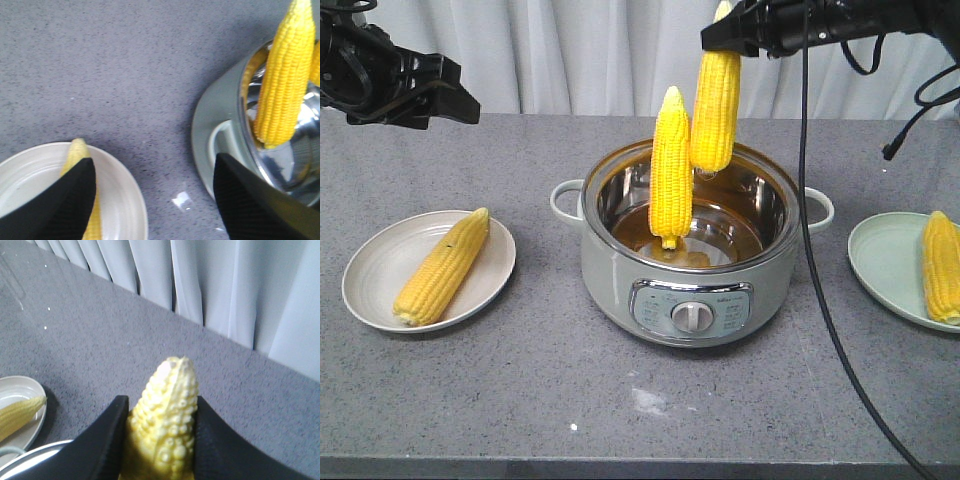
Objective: Distribute corn equally
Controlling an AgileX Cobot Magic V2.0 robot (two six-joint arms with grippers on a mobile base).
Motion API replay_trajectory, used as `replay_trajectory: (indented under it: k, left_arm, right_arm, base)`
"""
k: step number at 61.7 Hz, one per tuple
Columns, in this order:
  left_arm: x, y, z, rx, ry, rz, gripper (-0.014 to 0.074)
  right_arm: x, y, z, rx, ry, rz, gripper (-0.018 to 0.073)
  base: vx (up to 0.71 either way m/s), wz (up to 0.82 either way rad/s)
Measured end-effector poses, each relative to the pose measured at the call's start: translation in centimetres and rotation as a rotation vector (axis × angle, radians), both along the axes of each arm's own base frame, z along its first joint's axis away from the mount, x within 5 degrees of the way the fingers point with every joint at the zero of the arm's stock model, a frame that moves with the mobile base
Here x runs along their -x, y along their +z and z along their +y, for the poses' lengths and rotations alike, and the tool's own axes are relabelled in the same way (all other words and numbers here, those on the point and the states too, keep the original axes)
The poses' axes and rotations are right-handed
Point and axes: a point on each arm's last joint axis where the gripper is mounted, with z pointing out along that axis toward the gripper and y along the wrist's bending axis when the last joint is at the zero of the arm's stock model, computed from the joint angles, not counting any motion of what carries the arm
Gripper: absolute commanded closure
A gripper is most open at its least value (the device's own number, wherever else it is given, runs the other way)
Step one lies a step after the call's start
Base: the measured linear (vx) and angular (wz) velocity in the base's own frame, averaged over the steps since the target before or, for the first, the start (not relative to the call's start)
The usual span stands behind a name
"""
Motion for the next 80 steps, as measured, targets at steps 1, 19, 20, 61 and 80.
replay_trajectory:
  k: [1,19,20,61,80]
  left_arm:
    - [0.0,0.1,-0.1,0.014,-0.002,0.001,0.0115]
    - [0.3,1.8,-3.2,0.242,-0.141,-0.102,0.0115]
    - [0.3,1.9,-3.5,0.257,-0.150,-0.112,0.0115]
    - [-5.9,3.2,-16.2,0.492,-0.324,-0.305,0.0106]
    - [-8.1,-2.7,-17.2,0.258,-0.344,-0.158,0.0106]
  right_arm:
    - [0.0,0.2,0.0,0.000,0.000,-0.007,0.0566]
    - [1.3,3.5,-0.4,-0.015,-0.033,-0.107,0.0566]
    - [1.6,4.0,-0.5,-0.017,-0.038,-0.119,0.0566]
    - [21.2,19.8,-12.1,0.066,-0.289,-0.315,0.0566]
    - [21.4,19.7,-13.3,0.060,-0.354,-0.280,0.0566]
  base:
    - [0.00,0.00]
    - [0.00,0.00]
    - [0.00,0.00]
    - [0.00,0.00]
    - [0.00,0.00]
